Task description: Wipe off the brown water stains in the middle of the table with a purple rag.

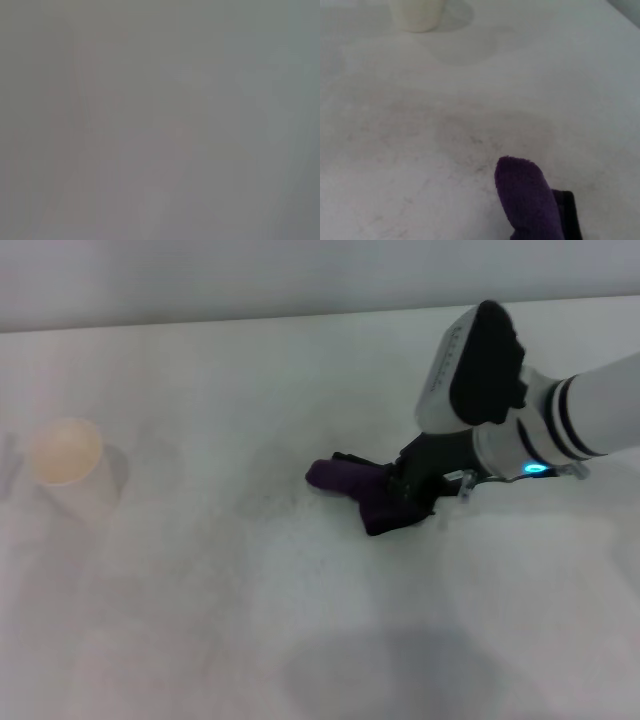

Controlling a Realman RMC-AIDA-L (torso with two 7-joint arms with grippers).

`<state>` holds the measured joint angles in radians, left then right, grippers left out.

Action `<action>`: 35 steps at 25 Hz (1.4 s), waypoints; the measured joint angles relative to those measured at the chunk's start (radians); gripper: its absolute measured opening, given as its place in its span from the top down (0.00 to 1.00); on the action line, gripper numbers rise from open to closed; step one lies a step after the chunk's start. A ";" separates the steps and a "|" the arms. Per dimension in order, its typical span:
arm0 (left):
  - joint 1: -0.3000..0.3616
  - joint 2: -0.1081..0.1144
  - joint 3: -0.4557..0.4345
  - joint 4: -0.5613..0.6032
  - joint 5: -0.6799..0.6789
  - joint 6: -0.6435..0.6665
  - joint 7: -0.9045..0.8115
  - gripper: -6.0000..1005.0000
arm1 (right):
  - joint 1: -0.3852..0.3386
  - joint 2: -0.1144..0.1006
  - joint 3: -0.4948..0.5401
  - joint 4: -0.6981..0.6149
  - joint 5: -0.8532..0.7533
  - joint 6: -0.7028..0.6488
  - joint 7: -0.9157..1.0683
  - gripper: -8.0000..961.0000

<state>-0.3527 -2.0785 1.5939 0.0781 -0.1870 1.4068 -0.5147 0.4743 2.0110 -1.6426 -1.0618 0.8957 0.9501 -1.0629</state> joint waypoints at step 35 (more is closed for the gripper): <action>-0.013 0.001 0.000 0.001 -0.041 -0.034 0.022 0.12 | 0.043 -0.001 1.043 0.529 0.780 0.392 -0.551 0.18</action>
<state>-0.3654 -2.0773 1.5938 0.0793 -0.2282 1.3728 -0.4923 0.5171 2.0102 -0.5996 -0.5330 1.6752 1.3418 -1.6142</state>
